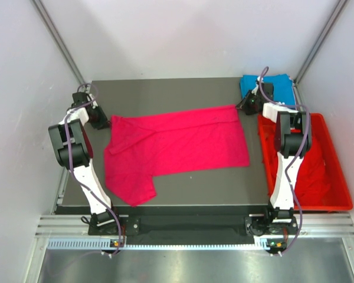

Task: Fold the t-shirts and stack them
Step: Fold the tshirt

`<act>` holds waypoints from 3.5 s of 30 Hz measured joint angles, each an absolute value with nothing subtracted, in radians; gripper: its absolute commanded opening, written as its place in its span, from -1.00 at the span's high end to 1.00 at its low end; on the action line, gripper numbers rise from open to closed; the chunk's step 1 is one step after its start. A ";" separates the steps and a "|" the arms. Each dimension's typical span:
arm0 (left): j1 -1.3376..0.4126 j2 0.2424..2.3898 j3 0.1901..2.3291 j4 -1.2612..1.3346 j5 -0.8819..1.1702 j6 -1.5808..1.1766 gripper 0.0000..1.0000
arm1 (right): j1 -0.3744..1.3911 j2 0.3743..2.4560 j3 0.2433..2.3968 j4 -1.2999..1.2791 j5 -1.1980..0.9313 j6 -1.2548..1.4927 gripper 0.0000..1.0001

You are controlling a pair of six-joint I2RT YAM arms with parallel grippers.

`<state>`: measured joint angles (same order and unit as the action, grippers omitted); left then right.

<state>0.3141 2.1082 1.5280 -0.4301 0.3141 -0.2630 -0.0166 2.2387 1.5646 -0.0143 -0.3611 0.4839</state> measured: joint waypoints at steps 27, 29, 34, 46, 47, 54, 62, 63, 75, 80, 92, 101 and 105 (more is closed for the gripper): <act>0.274 2.090 1.530 -0.487 0.120 -0.365 1.00 | -0.030 2.138 1.426 0.022 -0.308 0.549 1.00; 0.275 2.078 1.513 -0.487 0.107 -0.387 1.00 | -0.031 2.127 1.407 0.027 -0.299 0.563 1.00; 0.275 2.075 1.509 -0.487 0.103 -0.420 1.00 | -0.031 2.120 1.387 0.053 -0.293 0.580 1.00; 0.279 2.075 1.514 -0.495 0.088 -0.451 1.00 | -0.031 2.098 1.360 0.064 -0.256 0.590 1.00; 0.281 2.075 1.517 -0.499 0.089 -0.450 0.85 | -0.031 2.097 1.359 0.065 -0.256 0.590 1.00; 0.282 2.059 1.526 -0.533 0.078 -0.424 0.34 | -0.031 2.087 1.359 0.065 -0.290 0.586 0.32; 0.277 1.925 1.475 -0.542 0.067 -0.368 0.34 | -0.021 1.961 1.350 0.027 -0.301 0.569 0.33; 0.276 1.908 1.467 -0.535 0.082 -0.360 0.34 | -0.019 1.942 1.350 0.020 -0.301 0.562 0.38; 0.245 1.925 1.460 -0.404 0.404 -0.343 0.40 | 0.044 1.943 1.364 -0.023 -0.370 0.532 0.63; 0.242 2.016 1.452 -0.409 0.348 -0.342 0.41 | 0.062 2.063 1.410 -0.055 -0.355 0.533 0.62; 0.243 2.048 1.457 -0.441 0.149 -0.392 0.39 | 0.046 2.139 1.461 -0.121 -0.256 0.541 0.64; 0.255 2.029 1.502 -0.553 0.106 -0.350 0.21 | 0.062 2.114 1.461 -0.154 -0.242 0.519 0.46; 0.249 1.961 1.491 -0.595 0.106 -0.312 0.21 | 0.077 2.056 1.460 -0.191 -0.232 0.515 0.32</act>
